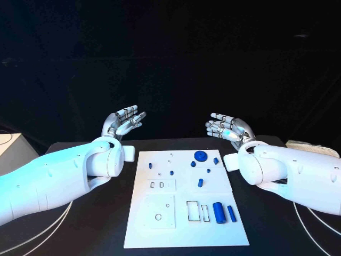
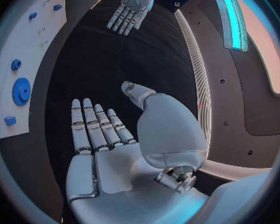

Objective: Assemble the parts on the task board

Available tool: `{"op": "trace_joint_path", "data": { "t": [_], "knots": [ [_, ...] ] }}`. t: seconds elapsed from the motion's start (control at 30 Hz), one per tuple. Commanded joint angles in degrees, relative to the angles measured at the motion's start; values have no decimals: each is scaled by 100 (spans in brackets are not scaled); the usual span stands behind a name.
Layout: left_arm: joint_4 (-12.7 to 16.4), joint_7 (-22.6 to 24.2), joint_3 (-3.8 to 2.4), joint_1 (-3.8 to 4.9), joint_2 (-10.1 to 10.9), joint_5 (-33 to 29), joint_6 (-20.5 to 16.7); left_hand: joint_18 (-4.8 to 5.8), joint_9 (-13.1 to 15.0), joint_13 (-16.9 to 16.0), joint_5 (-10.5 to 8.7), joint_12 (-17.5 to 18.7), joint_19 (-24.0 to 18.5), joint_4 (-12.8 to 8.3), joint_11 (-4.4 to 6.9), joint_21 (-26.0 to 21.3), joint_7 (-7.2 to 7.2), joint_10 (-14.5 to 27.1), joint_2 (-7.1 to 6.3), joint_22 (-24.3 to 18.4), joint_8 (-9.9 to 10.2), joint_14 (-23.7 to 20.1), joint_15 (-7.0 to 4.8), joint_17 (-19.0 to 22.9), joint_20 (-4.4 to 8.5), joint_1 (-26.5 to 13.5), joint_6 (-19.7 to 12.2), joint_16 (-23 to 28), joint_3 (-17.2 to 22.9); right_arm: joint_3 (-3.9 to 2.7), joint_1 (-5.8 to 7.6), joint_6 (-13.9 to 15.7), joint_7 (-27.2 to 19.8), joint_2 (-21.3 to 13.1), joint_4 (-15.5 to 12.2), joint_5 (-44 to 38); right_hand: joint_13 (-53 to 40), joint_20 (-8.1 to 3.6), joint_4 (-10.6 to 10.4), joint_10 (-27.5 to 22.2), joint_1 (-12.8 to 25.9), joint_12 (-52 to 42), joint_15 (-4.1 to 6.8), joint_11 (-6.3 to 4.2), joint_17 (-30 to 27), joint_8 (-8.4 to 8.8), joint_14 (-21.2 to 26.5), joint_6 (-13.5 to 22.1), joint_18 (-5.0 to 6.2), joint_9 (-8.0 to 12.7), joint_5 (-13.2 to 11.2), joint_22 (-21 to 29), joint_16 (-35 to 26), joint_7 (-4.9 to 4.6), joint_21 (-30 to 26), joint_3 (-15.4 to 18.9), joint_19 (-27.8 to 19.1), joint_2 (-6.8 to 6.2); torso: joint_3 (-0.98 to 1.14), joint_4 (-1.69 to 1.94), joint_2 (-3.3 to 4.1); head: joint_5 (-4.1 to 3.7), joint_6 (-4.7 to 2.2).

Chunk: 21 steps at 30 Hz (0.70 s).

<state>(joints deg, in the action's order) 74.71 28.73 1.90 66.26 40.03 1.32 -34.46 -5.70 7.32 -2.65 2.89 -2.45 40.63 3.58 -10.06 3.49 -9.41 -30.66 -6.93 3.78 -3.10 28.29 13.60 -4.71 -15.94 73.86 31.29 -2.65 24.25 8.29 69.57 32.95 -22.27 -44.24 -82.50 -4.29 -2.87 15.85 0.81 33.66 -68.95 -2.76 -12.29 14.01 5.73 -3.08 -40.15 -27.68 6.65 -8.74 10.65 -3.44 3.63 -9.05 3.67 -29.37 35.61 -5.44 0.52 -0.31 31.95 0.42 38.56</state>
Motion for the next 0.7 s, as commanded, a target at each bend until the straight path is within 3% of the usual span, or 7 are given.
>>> {"op": "trace_joint_path", "data": {
  "t": [0.03, 0.13, 0.17, 0.2, 0.4, 0.57, 0.7],
  "knots": [
    [-70, 77, 4, 36, -36, 163, 571, -101, 34, -23, 69, -40, 181, -25, 13, 66, -147, -236, 18, 26, -58, 331, 38, -37, -57, 404, 281, -60, 173, 67, 93, -882, 401, 14, 88, -462, -61, 59, 188, 1108, -497, -90, 101, -46, 109, -182, -1073, -853, 288, -146, -166, -79, 197, -723, 241, -126, 1015, -66, 4, -2, 4, 0, 3],
    [-70, 77, 4, 36, -36, 163, 572, -120, 30, -28, 59, -46, 206, 1, -13, 82, -171, -303, 29, 32, -66, 465, 14, -48, -54, 366, 333, -82, 183, 103, 134, -964, 444, 16, 121, -500, -97, 1, 225, 1820, -568, -183, 235, -157, 144, -303, -1435, -1372, 390, -232, -245, -138, 306, -638, 469, -93, 1507, -100, 4, -2, 4, 0, 3],
    [-35, 122, 4, 26, 70, 92, 722, -132, 30, -30, 56, -48, 224, 13, -28, 92, -178, -337, 29, 35, -71, 556, 0, -57, -53, 348, 367, -95, 182, 105, 177, -744, 357, 21, 439, -2397, -92, -15, 226, 1879, -575, -182, 254, -173, 146, -314, -1481, -1439, 389, -239, -256, -142, 315, -630, 499, -88, 1577, -106, -3, -36, 23, -43, 217],
    [-19, 113, 4, 26, 81, 92, 742, -161, 30, -34, 57, -54, 270, 13, -56, 117, -188, -417, 28, 44, -82, 756, -33, -80, -51, 343, 426, -129, 192, 104, 178, -728, 360, 23, 461, -2603, -85, -56, 236, 1995, -603, -177, 292, -208, 149, -356, -1569, -1639, 389, -270, -280, -148, 333, -596, 551, -80, 1703, -124, 0, -35, 29, -53, 228],
    [95, 47, 5, 23, 166, 346, 942, -368, 100, -101, 46, -161, 576, 35, -285, 284, -335, -1587, 19, 85, -240, 1894, -225, -201, -54, 268, 1180, -341, 258, 103, 217, -696, 478, 17, 553, -3901, -80, -250, 261, 2464, -696, -178, 465, -347, 196, -484, -2041, -2195, 390, -324, -325, -199, 488, -482, 772, -84, 2155, -186, 7, -39, 87, -70, 252],
    [256, -52, 5, 20, 279, 677, 1112, -487, 163, -118, 40, -240, 1036, 71, -194, 557, -517, -2176, -19, 180, -380, 2446, -374, -344, 0, 222, 1744, -584, 227, 102, 303, -688, 892, -20, 502, -5255, -85, -440, 195, 2964, -696, -158, 634, -481, 310, -583, -2498, -2566, 370, -319, -241, -318, 645, -391, 1054, -82, 2497, -267, 30, -3, 200, -107, 190],
    [418, -139, 5, 15, 377, 820, 1206, -481, 150, -130, 44, -283, 1569, 76, -104, 968, -465, -2475, -52, 359, -443, 2960, -533, -625, 196, 238, 1893, -842, 203, 101, 364, -676, 1315, -47, 422, -6253, -94, -600, 117, 3296, -727, -130, 791, -607, 509, -642, -2940, -2779, 369, -310, -331, -504, 859, -283, 1404, -36, 2795, -346, 36, 38, 278, -140, 202]
  ]
}}
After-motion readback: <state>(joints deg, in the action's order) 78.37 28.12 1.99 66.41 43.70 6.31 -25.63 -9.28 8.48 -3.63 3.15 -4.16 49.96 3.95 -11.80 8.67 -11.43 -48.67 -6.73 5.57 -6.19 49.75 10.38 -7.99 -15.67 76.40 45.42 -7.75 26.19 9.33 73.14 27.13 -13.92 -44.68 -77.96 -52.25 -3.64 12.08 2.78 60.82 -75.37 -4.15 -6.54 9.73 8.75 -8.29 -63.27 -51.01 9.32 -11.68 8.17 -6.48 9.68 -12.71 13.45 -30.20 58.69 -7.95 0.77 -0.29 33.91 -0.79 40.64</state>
